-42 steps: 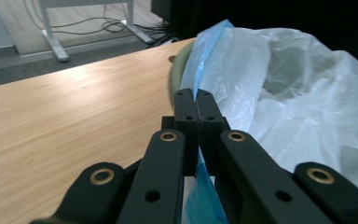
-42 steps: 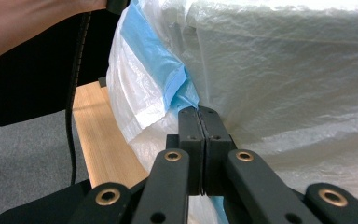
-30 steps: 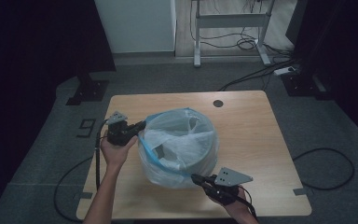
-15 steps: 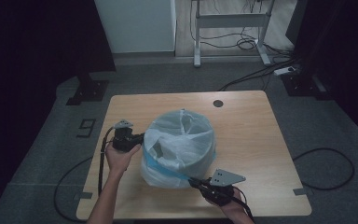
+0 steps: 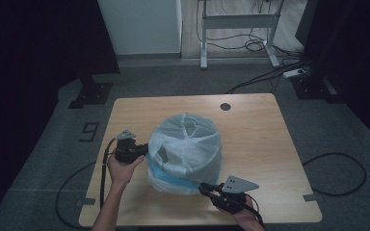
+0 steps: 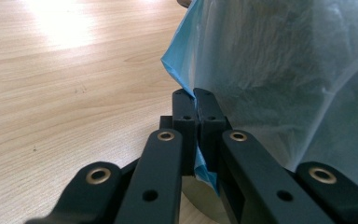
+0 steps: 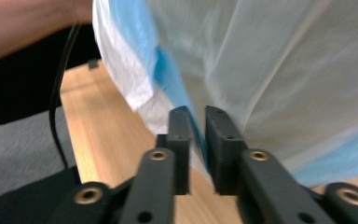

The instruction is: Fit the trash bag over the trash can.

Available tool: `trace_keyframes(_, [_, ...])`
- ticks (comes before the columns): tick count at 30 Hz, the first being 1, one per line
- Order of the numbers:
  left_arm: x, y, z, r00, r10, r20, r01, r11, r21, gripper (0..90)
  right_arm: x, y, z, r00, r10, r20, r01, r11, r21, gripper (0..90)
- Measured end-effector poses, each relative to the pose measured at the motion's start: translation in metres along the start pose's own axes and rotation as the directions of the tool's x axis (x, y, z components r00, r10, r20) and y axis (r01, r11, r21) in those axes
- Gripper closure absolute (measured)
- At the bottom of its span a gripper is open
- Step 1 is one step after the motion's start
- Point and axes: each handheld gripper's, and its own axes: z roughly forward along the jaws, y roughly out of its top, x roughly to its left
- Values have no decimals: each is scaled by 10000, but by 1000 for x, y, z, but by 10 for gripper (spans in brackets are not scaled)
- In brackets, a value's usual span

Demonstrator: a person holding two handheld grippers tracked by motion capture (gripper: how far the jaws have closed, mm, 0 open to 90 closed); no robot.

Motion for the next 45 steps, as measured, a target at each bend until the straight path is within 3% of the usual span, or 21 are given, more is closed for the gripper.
trace_keyframes(3, [1,-3,-2,10000,-60,30,61,9999,-154,879,-1,7,-15,9967,-67,814,116,9981,-605,520])
trace_keyframes(6, [0,-4,-5,10000,46,-71,-48,9996,-264,868,-11,14,-27,9853,212,1694,-26,9940,-1092,416])
trace_keyframes(10, [-1,-4,-9,10000,31,-54,-33,9993,-369,866,-30,21,-31,9786,643,1954,-396,9910,-1279,381])
trace_keyframes(12, [-1,-4,-9,10000,52,-62,-54,9993,-379,865,-39,25,-31,9802,694,1856,-431,9889,-1421,383])
trace_keyframes(16, [-2,-4,-8,9999,110,59,-107,9991,-401,864,-56,31,-29,9932,681,942,-524,9857,-1600,406])
trace_keyframes(18, [-3,-4,-7,9998,147,107,-143,9991,-395,864,-62,32,-27,9978,568,352,-498,9832,-1758,482])
trace_keyframes(22, [-4,-5,-5,9996,238,165,-232,9991,-368,863,-69,31,-24,9988,381,-314,-433,9816,-1862,678])
trace_keyframes(26, [-6,-5,-6,9994,323,133,-319,9989,-352,864,-68,29,-21,9991,378,-184,-405,9836,-1760,884])
trace_keyframes(28, [-7,-5,-8,9992,377,93,-373,9987,-357,865,-67,28,-20,9991,411,-69,-417,9832,-1777,891])
trace_keyframes(32, [-8,-9,-10,9994,325,-81,-327,9992,-227,867,-64,23,-16,9963,477,720,-375,9900,-1359,892])
trace_keyframes(39, [-3,-21,-7,9998,16,-191,-14,9999,113,870,-62,9,-5,9918,686,1074,-599,9948,-820,892])
trace_keyframes(45, [-5,-26,-1,9994,85,-324,-60,9972,750,868,-64,5,0,9870,890,1342,-810,9947,-635,891])
